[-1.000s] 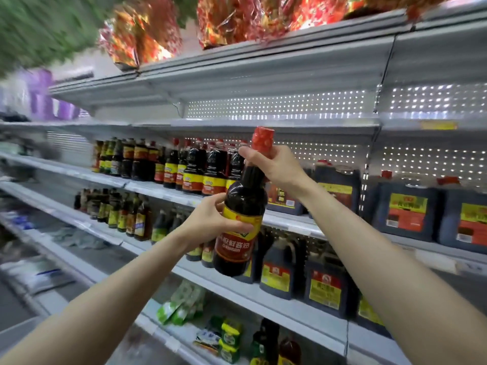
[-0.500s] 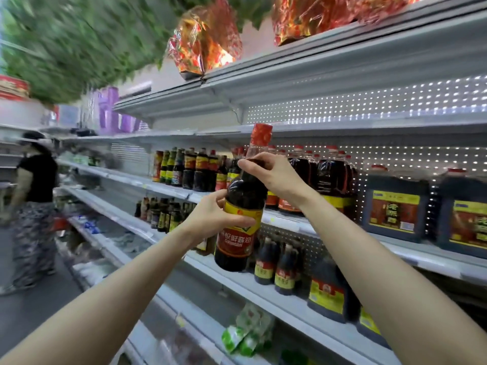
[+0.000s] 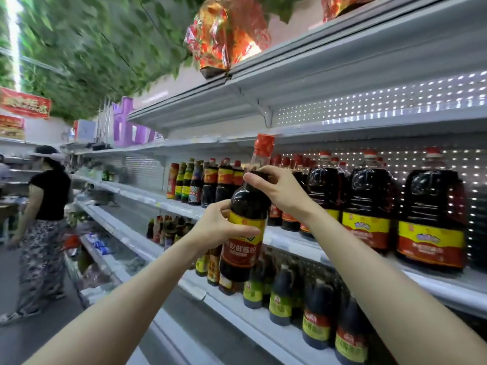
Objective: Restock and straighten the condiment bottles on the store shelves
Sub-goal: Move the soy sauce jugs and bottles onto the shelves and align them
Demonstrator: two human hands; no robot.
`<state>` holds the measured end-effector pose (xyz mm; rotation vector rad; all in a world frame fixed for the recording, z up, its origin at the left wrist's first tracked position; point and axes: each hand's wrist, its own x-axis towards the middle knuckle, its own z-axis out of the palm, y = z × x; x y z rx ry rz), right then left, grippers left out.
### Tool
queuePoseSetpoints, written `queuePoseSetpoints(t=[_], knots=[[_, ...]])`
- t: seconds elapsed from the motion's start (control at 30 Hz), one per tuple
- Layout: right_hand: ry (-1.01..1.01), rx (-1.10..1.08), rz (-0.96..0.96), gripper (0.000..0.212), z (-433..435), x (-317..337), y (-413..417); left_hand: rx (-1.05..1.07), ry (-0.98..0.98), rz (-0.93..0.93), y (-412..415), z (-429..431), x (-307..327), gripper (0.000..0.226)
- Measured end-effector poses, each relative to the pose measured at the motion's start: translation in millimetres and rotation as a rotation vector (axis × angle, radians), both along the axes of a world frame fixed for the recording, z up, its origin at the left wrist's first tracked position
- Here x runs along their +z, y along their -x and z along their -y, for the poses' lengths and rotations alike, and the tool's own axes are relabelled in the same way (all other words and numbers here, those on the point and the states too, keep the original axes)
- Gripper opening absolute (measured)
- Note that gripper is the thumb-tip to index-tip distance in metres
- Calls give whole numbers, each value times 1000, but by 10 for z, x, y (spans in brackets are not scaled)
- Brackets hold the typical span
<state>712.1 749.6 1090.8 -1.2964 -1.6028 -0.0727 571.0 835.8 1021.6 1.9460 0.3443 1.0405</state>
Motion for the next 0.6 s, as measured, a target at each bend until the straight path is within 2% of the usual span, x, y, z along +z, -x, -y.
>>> queuePoseSetpoints(t=[0.07, 0.23, 0.4, 0.6], knots=[[-19, 5, -23, 29, -308, 37, -122, 2, -21, -7, -130, -342, 58, 49], [-13, -19, -16, 40, -990, 96, -407, 5, -24, -27, -421, -1032, 125, 49], [0, -39, -60, 19, -1447, 154, -573, -52, -30, 4, -653, -1533, 190, 46], [-21, -161, -54, 32, -2002, 200, -692, -140, -56, 25, -929, -2274, 249, 45]])
